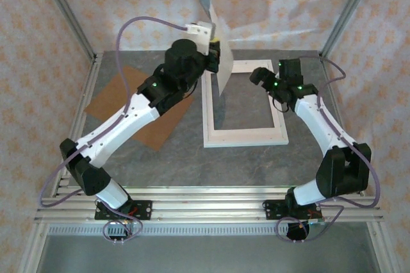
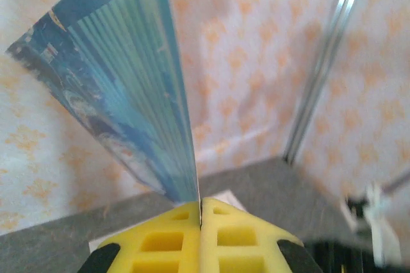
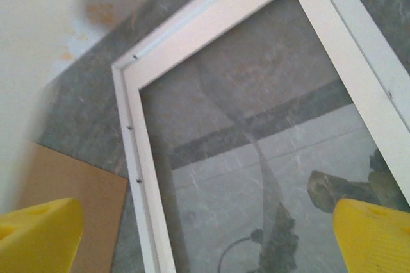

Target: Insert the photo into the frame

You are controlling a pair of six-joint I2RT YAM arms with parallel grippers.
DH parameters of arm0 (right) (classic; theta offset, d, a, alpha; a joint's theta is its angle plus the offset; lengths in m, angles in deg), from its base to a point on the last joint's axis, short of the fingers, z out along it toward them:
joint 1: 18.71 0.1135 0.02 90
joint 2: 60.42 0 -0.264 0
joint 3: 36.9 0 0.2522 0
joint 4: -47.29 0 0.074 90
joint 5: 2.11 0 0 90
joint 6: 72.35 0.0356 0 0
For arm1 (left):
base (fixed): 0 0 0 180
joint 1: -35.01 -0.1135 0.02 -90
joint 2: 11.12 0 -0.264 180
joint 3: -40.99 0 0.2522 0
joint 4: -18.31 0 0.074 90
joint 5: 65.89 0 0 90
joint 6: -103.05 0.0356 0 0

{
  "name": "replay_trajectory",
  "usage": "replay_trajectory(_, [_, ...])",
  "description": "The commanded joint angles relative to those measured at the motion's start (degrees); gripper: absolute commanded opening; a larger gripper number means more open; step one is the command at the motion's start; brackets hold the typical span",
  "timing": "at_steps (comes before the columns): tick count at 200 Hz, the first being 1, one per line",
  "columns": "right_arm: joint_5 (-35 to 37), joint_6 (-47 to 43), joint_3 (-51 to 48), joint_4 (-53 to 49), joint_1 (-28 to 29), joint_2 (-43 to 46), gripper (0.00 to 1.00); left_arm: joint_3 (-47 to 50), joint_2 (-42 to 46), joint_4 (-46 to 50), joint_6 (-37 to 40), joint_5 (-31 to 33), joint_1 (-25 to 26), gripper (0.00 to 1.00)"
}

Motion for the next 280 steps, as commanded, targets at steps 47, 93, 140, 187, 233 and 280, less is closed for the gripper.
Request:
replay_trajectory(47, [-7.0,9.6,-11.7,14.2,0.2,4.4,0.99,31.3,5.9,-13.6,-43.7,13.9,-4.1,0.00])
replay_trajectory(93, [-11.1,13.9,-16.0,22.9,1.4,1.5,0.99,38.8,5.7,-11.7,-60.8,17.5,-2.3,0.00])
replay_trajectory(140, [-11.6,20.8,-20.5,31.7,5.5,-2.9,1.00,43.4,8.5,-9.3,-73.9,21.9,0.0,0.00])
replay_trajectory(187, [-13.6,28.2,-20.4,35.5,8.2,-10.6,0.93,47.8,11.2,-10.5,-80.3,21.4,0.4,0.00])
replay_trajectory(233, [-14.4,33.2,-22.9,39.6,10.6,-11.5,0.92,51.5,12.8,-14.6,-83.8,20.4,0.4,0.00])
replay_trajectory(280, [-14.9,37.6,-23.0,45.7,12.6,-13.9,0.87,53.2,14.7,-15.1,-87.3,17.6,0.3,0.00])
